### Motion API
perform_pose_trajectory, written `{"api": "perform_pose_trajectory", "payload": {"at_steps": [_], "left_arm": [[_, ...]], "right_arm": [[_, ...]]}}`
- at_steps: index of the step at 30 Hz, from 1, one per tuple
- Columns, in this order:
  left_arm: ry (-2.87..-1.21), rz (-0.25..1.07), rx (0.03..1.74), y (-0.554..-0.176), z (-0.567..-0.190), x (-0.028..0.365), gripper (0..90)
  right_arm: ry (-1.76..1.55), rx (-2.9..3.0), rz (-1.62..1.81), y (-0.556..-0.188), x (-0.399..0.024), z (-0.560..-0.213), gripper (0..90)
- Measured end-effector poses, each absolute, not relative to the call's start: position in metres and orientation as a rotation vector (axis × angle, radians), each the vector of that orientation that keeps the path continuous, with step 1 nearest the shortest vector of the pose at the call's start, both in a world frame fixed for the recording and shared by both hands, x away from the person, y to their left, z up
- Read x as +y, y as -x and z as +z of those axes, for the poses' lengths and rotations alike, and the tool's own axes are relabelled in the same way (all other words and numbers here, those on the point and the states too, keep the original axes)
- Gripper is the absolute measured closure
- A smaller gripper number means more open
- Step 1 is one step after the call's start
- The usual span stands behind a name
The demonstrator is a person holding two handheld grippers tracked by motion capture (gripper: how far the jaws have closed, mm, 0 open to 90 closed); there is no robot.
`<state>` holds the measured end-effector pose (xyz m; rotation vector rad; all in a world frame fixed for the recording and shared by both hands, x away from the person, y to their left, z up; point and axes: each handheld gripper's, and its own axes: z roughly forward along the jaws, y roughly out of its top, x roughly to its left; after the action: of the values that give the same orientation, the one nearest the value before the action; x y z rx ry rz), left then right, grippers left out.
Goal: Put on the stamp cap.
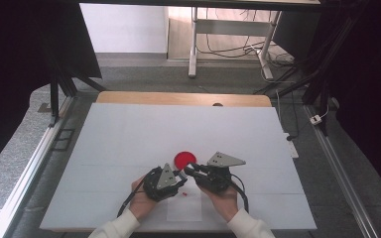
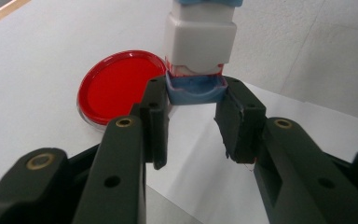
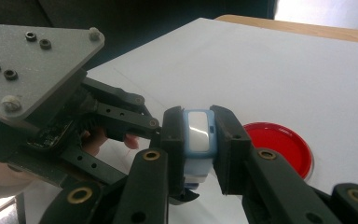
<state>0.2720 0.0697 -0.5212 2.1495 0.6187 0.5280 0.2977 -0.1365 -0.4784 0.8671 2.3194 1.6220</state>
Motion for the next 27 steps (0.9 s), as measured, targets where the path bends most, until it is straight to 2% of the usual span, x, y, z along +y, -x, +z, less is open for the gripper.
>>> {"api": "perform_pose_trajectory", "payload": {"at_steps": [27], "left_arm": [[-2.148, 0.548, 0.620, -0.2709, -0.5210, 0.0694, 64.3]], "right_arm": [[-0.917, 2.313, 1.630, -0.2972, -0.1339, -0.4805, 75.0]]}}
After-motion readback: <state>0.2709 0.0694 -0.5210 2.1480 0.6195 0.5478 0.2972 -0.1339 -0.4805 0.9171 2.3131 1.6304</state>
